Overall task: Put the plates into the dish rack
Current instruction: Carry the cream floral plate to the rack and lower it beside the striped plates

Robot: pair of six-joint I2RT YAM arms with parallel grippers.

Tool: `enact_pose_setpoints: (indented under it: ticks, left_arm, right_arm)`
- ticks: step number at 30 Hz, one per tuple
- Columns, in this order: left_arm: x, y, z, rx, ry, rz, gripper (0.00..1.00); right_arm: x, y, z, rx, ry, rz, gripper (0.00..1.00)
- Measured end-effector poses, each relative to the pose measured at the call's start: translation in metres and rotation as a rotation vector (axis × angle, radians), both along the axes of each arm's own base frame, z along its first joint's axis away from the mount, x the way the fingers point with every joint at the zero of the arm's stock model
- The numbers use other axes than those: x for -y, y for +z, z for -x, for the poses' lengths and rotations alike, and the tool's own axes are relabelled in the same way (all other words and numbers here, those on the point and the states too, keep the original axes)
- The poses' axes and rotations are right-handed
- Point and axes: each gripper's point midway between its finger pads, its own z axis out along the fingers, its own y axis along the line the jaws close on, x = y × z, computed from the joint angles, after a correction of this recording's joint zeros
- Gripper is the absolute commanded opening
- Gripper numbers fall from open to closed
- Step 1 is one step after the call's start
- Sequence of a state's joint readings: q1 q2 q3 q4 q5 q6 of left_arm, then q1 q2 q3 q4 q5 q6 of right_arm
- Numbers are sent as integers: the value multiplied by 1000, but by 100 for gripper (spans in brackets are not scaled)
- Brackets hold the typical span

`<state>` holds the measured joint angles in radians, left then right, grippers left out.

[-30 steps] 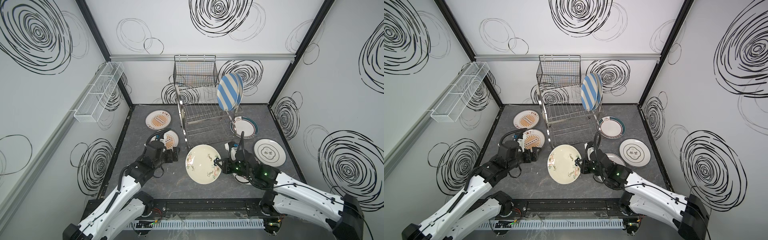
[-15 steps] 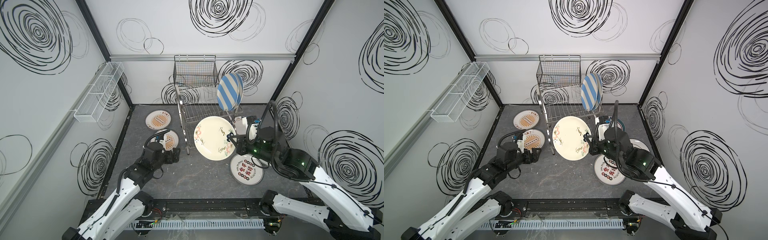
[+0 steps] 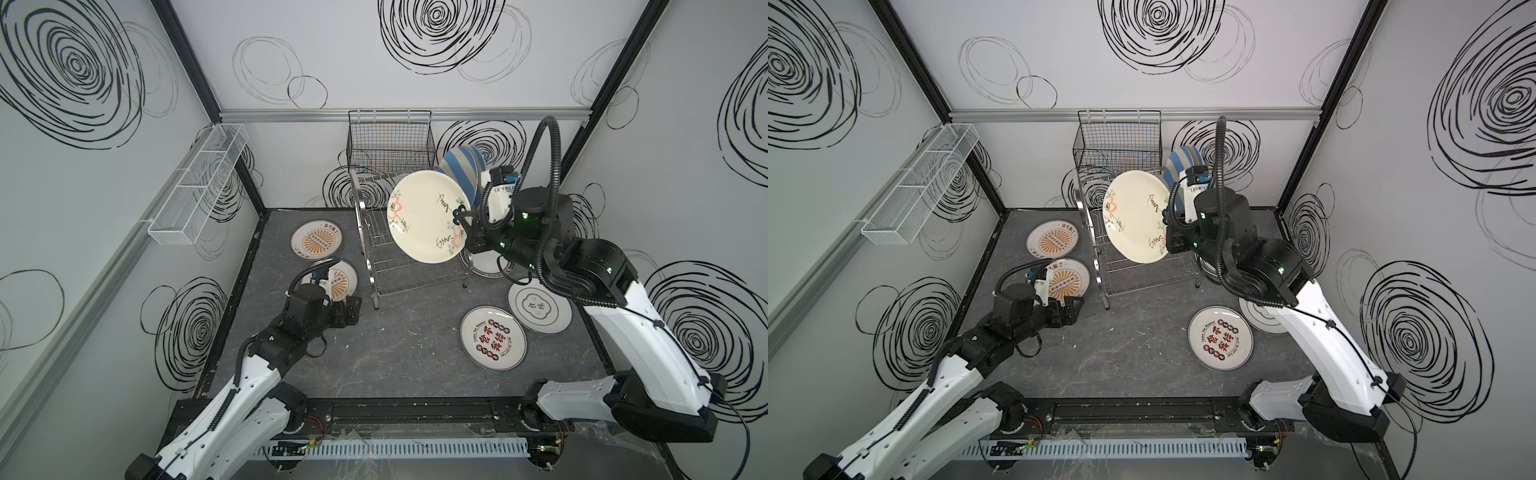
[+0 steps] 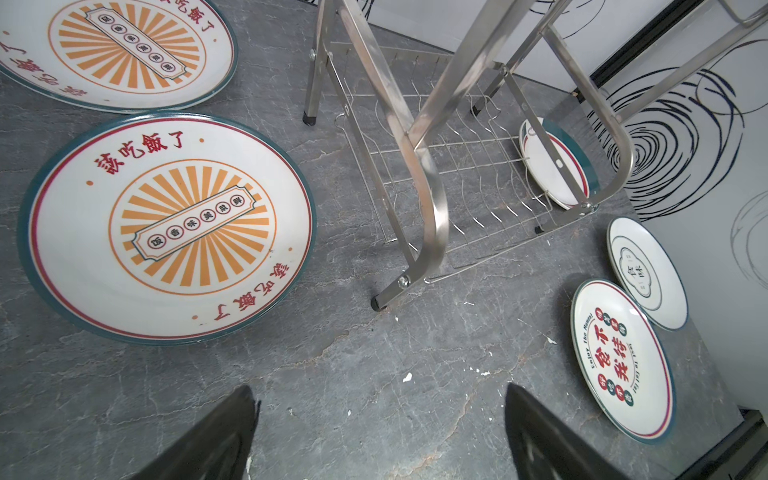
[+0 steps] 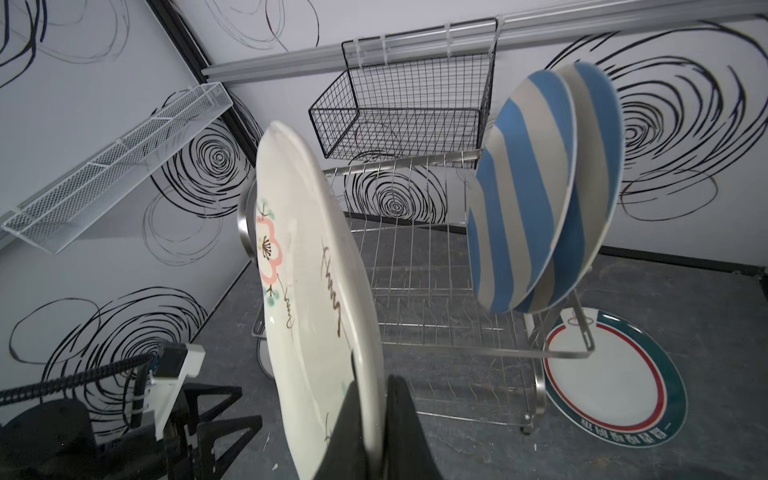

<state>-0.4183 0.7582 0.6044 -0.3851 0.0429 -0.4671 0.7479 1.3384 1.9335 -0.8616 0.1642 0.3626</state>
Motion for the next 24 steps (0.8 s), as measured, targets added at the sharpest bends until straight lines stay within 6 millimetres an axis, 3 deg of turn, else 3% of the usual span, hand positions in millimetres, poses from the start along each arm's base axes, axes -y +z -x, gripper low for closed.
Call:
enact_pose_setpoints:
  ticks: [8,19,24]
  left_arm:
    - [2,-1,1,-4,-11,6,96]
    - [3,-1,1,-3,-16,11,96]
    - [4,-6,-1,-21,-17,3,96]
  right_arm:
    - [1,39,-43,123,-119,62,0]
    - [32,45,-71,228,-363,227,0]
    - [37,38,-78,245,-430,287,0]
